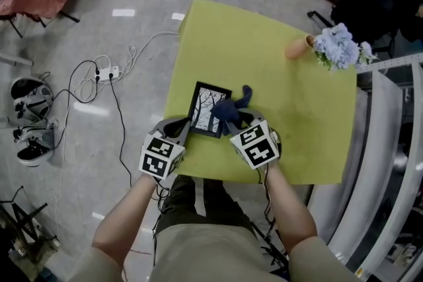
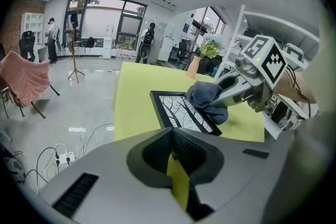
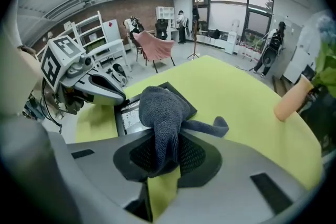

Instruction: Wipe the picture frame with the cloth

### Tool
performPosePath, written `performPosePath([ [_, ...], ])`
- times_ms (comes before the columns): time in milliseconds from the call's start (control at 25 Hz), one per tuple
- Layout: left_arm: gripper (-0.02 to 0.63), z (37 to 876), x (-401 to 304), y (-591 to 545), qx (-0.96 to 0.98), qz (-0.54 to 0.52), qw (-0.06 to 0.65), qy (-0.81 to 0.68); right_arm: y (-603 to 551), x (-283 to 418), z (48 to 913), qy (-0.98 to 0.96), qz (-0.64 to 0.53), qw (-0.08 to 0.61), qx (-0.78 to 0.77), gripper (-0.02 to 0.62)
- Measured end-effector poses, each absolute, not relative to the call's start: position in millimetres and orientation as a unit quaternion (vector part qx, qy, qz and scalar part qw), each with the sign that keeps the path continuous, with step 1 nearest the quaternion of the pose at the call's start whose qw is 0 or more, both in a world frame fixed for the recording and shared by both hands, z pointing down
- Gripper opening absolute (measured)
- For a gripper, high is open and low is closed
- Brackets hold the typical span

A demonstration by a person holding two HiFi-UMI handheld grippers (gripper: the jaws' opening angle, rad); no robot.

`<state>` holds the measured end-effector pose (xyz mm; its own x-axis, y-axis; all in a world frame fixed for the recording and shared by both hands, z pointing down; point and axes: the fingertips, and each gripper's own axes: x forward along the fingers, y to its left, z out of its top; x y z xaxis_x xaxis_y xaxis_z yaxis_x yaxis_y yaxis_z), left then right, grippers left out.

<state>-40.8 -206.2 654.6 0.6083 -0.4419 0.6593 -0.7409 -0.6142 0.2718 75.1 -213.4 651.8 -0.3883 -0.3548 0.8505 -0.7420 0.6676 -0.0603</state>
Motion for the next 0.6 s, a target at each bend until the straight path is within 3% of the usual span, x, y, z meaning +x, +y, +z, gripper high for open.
performPosePath([
  [320, 0.009, 650.0, -46.2, -188.3, 0.854, 0.263, 0.293, -0.340, -234.3, 25.4, 593.3, -0.855, 0.243, 0.289, 0.355, 0.080],
  [600, 0.008, 651.2, -46.1, -185.7, 0.854, 0.271, 0.287, -0.339, -217.2, -45.8, 621.2, -0.866, 0.282, 0.286, 0.296, 0.081],
])
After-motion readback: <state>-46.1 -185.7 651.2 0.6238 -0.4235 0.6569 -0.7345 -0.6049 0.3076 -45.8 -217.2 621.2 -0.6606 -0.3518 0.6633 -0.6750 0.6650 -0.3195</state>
